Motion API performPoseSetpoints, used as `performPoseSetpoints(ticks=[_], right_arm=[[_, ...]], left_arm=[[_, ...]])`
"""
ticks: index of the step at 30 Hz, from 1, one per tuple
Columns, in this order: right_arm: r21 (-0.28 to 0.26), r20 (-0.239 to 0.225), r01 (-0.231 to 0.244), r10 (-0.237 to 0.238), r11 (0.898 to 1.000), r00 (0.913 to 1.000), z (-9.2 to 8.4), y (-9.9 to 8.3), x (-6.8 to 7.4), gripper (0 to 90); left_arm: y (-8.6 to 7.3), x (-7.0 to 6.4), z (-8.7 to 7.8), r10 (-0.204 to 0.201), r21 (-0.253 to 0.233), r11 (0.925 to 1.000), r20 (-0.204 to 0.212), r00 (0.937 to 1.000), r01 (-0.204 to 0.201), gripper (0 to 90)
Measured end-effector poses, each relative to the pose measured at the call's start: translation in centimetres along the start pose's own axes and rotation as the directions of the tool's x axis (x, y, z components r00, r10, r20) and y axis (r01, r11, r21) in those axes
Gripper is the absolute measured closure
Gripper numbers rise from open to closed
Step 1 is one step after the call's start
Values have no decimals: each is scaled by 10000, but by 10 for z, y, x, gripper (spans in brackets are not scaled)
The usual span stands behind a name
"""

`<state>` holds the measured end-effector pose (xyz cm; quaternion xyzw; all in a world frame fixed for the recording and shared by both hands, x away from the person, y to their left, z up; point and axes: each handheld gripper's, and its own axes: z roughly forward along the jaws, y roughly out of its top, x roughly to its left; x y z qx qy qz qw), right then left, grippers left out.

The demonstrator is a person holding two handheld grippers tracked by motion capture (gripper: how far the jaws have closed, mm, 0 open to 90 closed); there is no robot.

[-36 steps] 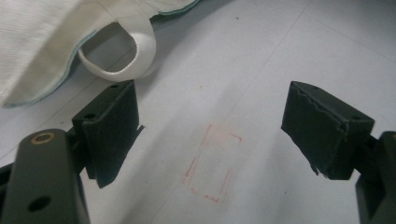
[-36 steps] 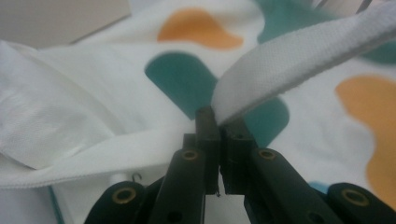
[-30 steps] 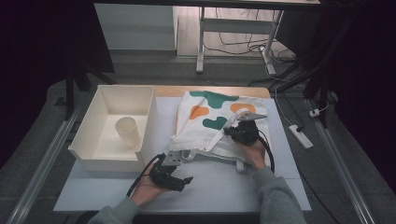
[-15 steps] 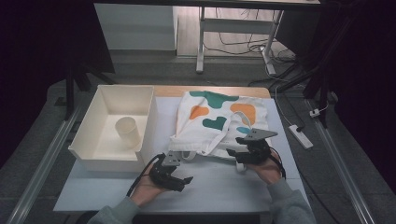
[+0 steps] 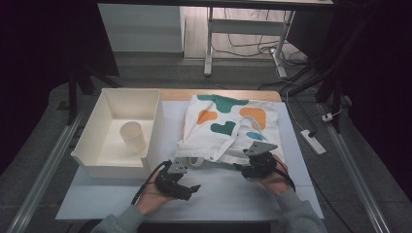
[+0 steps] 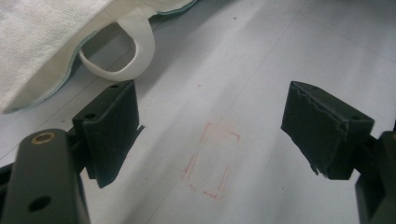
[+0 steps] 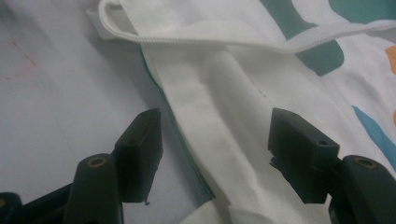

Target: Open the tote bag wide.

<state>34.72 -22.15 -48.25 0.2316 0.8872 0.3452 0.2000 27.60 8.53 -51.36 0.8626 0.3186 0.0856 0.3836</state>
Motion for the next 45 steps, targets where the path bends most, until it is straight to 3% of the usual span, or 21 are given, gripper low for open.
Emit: performPoseSetpoints(ticks=[12,16,20,21,24,26,29,34,35,36,37,41,45], right_arm=[[856,492,645,-689,9942,9964,12,-6,3,366],[1105,750,921,-1007,9896,9921,14,-8,5,416],[826,790,996,-1062,9916,9912,11,-9,3,534],[607,865,1145,-1195,9916,9891,8,-8,4,631],[294,1320,1249,-1277,9917,9830,5,-6,3,715],[180,1760,1084,-1099,9939,9782,4,-5,1,738],[76,1939,842,-841,9964,9774,5,-6,-3,740],[188,1773,547,-572,9983,9825,18,-6,-8,751],[152,1728,536,-554,9984,9834,21,-6,-8,770],[-22,1517,385,-378,9993,9877,24,-4,-10,854],[-22,1517,385,-378,9993,9877,24,-4,-10,854],[-44,953,67,-63,10000,9954,23,-1,-13,897],[-425,221,-603,613,9973,9979,11,-3,-13,898]], left_arm=[[-1,0,1,6,56,10000,43,10000,-6,190],[-1,1,1,-13,62,10000,53,10000,13,190],[-1,0,1,-5,51,10000,50,10000,5,190],[-1,0,1,-5,40,10000,48,10000,5,191],[-1,1,1,21,57,10000,40,10000,-21,191],[-1,1,2,26,68,10000,39,10000,-26,191],[-1,0,3,24,75,10000,41,10000,-25,192],[-1,0,4,54,105,9999,38,10000,-55,192],[-1,0,4,60,104,9999,38,10000,-61,192],[-1,0,4,60,106,9999,34,10000,-60,192],[-1,0,4,63,102,9999,37,10000,-63,192],[-1,-1,3,77,62,10000,13,10000,-77,192],[-1,-1,2,118,26,9999,0,9999,-118,193]])
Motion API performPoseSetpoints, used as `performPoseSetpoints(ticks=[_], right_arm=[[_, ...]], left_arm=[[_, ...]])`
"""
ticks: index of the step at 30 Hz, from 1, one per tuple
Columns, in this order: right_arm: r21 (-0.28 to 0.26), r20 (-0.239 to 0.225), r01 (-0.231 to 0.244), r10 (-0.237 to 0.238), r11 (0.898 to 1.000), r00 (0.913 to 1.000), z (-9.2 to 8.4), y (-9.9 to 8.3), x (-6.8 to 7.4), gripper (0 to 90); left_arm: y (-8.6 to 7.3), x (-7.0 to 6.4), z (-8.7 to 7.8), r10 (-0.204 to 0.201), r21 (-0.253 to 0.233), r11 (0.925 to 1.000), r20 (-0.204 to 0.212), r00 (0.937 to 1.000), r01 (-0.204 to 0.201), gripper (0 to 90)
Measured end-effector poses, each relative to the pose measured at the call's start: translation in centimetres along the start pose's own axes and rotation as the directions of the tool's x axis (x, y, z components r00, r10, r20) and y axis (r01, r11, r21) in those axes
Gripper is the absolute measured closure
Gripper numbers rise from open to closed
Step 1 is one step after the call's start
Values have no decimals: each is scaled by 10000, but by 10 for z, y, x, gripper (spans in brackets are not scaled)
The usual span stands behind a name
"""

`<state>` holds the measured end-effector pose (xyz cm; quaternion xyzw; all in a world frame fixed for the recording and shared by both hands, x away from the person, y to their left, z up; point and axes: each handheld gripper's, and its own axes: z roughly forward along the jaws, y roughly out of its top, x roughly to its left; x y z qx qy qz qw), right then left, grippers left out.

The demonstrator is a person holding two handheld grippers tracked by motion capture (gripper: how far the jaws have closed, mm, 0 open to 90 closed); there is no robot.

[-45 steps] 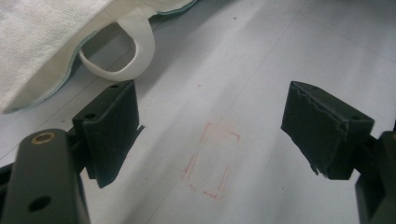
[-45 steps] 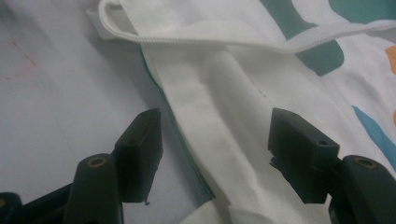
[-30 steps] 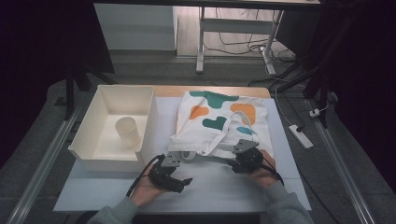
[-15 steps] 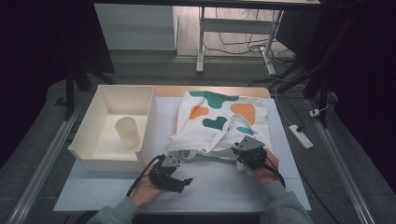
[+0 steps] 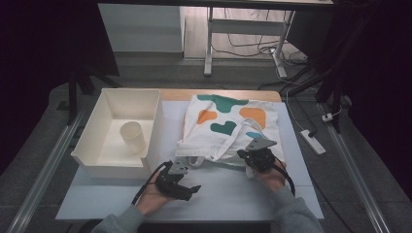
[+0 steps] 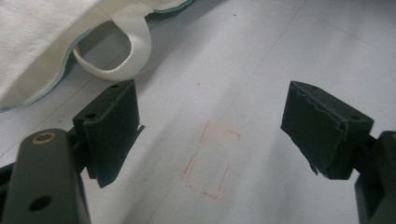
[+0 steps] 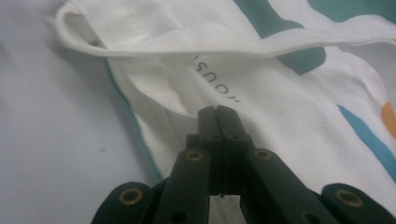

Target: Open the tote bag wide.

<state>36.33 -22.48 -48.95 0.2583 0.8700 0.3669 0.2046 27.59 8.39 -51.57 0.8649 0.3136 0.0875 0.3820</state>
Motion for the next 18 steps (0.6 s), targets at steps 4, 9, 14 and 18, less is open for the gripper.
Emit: performPoseSetpoints(ticks=[4,9,14,18], right_arm=[[-505,-468,-169,145,9986,9988,-18,0,6,898],[-933,-812,-352,277,9950,9963,-30,5,15,899],[-1185,-1217,46,-191,9929,9924,-40,12,33,899],[-1480,-1695,108,-362,9889,9849,-49,17,45,899]], left_arm=[[0,0,-1,-8,-32,10000,-7,10000,8,195],[0,0,-1,-7,-78,10000,-28,10000,6,196],[0,-1,-2,5,-155,9999,-23,10000,-5,198],[0,-2,-3,70,-203,9998,-16,10000,-71,201]])
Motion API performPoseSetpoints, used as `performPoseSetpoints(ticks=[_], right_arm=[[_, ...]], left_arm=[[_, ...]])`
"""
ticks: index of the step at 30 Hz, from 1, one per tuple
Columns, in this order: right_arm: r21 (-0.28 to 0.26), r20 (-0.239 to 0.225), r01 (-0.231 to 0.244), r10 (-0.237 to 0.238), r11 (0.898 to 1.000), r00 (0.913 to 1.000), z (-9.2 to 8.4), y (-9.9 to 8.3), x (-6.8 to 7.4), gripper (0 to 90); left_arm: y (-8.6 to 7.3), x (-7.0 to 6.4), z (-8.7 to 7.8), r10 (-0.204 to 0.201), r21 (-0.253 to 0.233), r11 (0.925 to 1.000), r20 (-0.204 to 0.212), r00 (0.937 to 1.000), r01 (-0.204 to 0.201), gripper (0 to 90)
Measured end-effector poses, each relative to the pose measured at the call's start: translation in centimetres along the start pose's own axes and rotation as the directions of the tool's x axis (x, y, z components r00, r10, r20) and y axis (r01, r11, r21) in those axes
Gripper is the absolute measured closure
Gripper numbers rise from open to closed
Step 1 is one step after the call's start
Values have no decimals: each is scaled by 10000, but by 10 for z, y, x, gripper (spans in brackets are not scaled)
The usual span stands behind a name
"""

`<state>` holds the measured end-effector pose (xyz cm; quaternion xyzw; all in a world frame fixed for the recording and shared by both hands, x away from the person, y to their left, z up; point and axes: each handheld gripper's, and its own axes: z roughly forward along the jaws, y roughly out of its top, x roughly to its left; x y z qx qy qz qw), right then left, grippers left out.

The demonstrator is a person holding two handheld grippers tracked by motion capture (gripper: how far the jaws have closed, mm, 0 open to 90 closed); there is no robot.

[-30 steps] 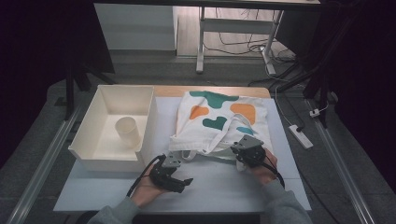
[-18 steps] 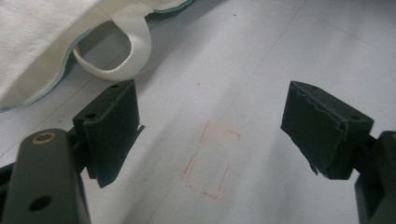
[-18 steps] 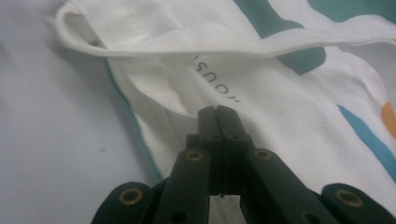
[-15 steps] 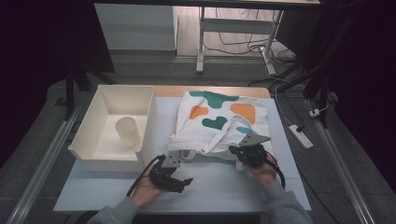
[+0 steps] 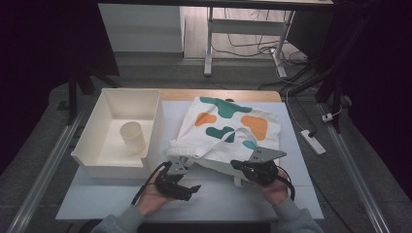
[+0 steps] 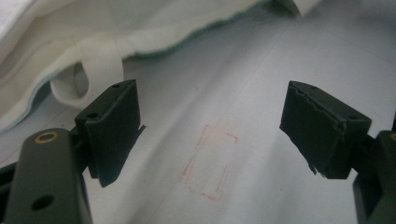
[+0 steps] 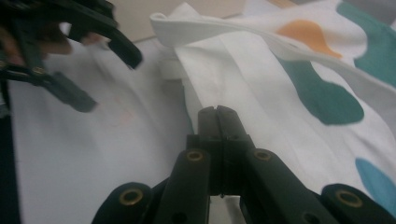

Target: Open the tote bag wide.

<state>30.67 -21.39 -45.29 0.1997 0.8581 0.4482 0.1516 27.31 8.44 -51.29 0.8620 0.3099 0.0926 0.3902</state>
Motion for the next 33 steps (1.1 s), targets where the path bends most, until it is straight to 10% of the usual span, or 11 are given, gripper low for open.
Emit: performPoseSetpoints(ticks=[10,25,33], right_arm=[[-756,-256,289,-309,9967,9992,-30,3,15,899],[-288,1061,-1012,1037,9945,9889,-5,-13,-29,898],[234,1561,-1072,1023,9940,9824,14,-22,-50,897]], left_arm=[[2,-4,-2,103,-164,9998,46,9999,-103,206],[13,-11,8,570,-106,9983,-31,9984,-570,222],[21,-14,15,913,-71,9958,21,9958,-913,241]])
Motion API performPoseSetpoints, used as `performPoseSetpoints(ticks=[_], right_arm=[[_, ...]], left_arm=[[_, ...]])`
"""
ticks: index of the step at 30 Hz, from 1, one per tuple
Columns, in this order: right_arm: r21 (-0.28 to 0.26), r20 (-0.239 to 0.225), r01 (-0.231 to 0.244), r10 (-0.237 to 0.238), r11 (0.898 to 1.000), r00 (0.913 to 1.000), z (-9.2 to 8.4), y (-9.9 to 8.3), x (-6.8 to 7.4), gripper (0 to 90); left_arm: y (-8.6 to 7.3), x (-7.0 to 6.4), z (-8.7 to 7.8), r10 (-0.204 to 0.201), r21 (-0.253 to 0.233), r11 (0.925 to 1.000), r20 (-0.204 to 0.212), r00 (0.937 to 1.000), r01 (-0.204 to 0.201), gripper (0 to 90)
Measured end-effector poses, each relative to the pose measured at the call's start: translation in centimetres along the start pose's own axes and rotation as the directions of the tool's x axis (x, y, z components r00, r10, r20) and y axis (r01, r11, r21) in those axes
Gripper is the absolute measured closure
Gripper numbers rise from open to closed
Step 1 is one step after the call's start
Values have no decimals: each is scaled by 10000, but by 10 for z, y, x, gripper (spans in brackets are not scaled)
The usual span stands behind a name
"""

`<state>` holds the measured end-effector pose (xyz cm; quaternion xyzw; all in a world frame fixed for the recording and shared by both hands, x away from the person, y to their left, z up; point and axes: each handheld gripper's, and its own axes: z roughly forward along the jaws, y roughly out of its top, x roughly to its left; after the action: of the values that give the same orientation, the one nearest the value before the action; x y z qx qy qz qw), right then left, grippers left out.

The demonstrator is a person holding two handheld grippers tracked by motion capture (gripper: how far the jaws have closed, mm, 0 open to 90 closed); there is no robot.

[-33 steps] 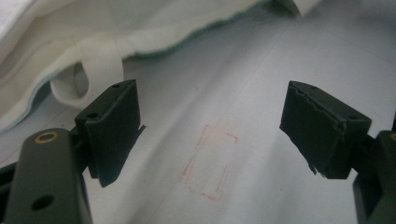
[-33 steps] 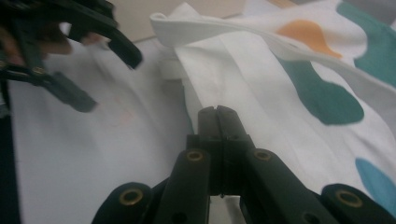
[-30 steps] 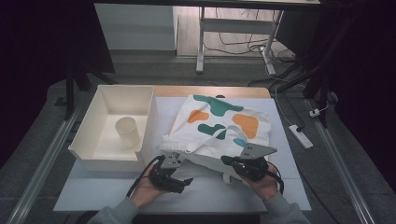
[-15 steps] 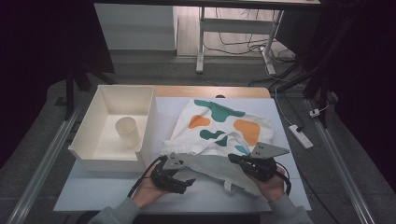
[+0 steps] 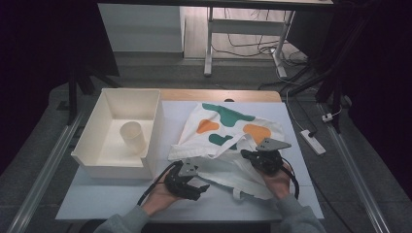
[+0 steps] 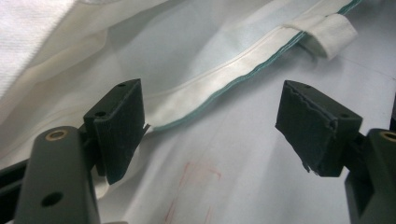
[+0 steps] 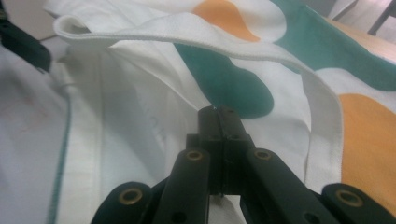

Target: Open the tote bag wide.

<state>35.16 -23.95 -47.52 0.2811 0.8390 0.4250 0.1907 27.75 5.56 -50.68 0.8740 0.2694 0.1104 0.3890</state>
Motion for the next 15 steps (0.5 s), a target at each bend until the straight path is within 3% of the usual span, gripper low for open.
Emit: performPoseSetpoints(ticks=[4,9,15], right_arm=[[85,16,-342,342,9994,9994,6,-3,-7,896],[186,175,-301,297,9994,9994,10,-4,-11,895],[210,118,-502,499,9985,9987,12,-5,-15,894]], left_arm=[[4,-2,6,206,133,9997,95,9997,-207,252],[8,-3,14,554,330,9979,-37,9985,-552,276],[14,-4,26,861,650,9941,101,9962,-865,291]])
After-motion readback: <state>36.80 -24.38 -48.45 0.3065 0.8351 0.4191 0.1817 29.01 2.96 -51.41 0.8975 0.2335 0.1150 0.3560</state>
